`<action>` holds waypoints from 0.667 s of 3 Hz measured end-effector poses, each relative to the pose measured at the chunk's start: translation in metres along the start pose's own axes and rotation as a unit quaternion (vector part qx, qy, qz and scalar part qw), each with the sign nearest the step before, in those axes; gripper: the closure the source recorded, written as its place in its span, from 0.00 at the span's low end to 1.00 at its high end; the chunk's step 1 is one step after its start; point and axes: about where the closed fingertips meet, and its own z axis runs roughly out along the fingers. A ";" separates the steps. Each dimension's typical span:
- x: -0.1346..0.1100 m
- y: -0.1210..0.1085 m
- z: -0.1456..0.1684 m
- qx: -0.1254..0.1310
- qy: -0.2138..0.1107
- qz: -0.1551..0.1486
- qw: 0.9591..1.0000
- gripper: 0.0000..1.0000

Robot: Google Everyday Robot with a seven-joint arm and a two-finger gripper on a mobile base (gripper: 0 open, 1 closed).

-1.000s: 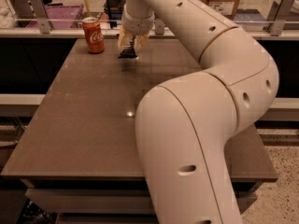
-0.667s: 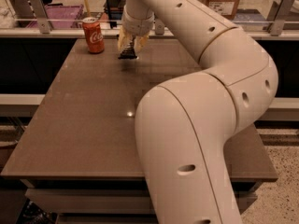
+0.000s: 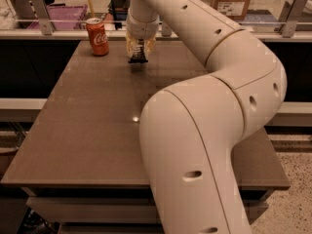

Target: Move rxbar chocolate near coke can

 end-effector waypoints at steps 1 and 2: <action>0.001 0.001 0.005 0.000 0.003 -0.001 1.000 0.04; 0.001 0.002 0.007 0.000 0.004 -0.001 1.000 0.00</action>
Offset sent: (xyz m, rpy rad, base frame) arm 0.0005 0.0012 -0.0030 -0.0011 0.0030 0.0014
